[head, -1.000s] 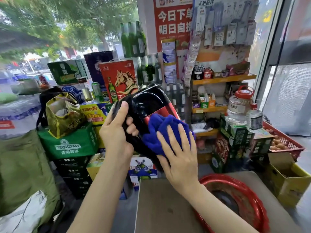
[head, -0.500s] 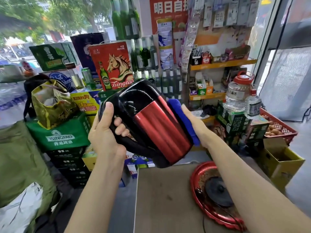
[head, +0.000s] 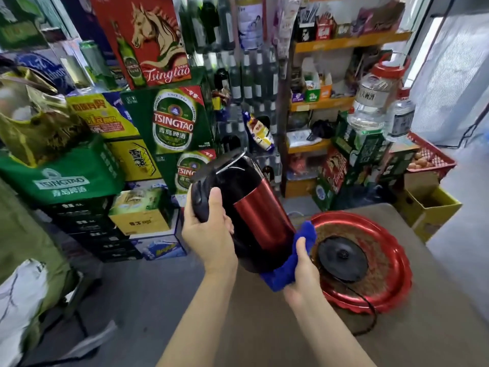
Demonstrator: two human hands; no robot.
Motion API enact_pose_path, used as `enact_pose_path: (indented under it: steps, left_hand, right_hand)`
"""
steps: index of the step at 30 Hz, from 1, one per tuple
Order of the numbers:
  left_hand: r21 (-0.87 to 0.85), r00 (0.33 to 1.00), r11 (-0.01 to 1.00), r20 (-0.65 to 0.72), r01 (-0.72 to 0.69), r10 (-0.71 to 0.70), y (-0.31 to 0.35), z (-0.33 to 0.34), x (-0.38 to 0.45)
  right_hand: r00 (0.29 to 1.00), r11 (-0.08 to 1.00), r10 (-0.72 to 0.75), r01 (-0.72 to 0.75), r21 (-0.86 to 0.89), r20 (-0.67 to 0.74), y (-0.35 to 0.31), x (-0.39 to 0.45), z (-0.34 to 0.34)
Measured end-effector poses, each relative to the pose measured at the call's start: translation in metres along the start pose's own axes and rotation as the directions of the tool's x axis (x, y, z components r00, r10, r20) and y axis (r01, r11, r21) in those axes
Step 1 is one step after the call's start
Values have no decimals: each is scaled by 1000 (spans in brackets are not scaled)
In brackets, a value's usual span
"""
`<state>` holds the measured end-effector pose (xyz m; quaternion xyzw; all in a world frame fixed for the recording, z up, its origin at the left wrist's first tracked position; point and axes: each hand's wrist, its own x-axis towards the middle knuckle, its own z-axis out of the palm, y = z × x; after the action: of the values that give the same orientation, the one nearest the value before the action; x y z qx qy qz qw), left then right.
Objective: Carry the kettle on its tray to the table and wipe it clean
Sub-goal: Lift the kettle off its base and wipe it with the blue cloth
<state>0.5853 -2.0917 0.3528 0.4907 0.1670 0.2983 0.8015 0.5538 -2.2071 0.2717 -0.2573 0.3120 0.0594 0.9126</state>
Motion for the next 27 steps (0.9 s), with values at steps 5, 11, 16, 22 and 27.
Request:
enact_pose_path:
  steps: [5,11,16,22,27]
  left_hand:
    - [283,1000,959,5,-16,15,-69,-16,-5]
    - [504,989,855,132,-123,65,-129,-12,-49]
    - [552,936,801,350,-233,31,-175,-20,-92]
    - [605,916,776,391,-179,-94,-185,-28,-130]
    - [642,916,765,338,-55,-217,-179,-41,-148]
  right_hand:
    - [994,972,95,-106,-209,-63,-3,-12,-66]
    - [980,972,149,-169,-161,-129,-10,-20,-116]
    - [983,961,173,-183,-207,-65,-13,-28,-135]
    - [990,960,123,-136,-245,-70,-26,-38,-153]
    - [981,945,143,-175,-277,-130,-29,-46,-154]
